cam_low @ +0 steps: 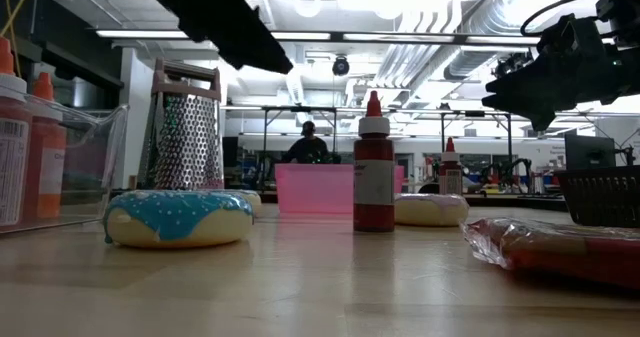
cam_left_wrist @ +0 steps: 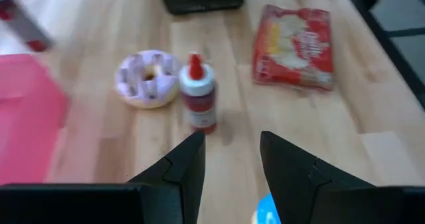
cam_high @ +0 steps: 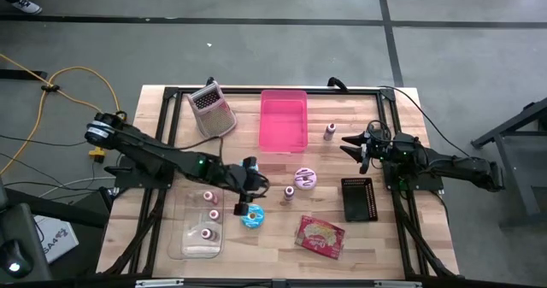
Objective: Pick & Place Food Item
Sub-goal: Put the middle right red large food coloring bottle into the transparent bin
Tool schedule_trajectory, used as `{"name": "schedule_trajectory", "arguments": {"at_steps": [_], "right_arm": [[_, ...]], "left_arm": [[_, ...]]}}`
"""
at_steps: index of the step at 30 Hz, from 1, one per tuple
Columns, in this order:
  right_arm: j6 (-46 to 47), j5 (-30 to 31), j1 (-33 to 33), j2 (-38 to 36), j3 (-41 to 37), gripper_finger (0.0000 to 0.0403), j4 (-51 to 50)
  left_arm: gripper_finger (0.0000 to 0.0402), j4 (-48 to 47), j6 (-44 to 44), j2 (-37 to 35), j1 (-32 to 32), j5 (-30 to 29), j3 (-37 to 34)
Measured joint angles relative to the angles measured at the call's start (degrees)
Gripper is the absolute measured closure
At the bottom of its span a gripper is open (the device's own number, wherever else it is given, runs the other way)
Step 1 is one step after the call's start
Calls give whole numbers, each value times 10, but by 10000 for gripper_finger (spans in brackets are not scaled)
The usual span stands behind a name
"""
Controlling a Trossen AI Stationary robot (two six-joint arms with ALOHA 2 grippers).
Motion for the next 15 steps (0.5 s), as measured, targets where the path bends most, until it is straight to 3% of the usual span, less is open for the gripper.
{"name": "schedule_trajectory", "arguments": {"at_steps": [7, 15], "right_arm": [[0, 0, 0, 0, 0, 243, 0], [0, 0, 0, 0, 0, 243, 0]], "left_arm": [[243, 67, 12, 44, 25, 55, 0], [197, 108, 15, 72, 45, 53, 0]]}}
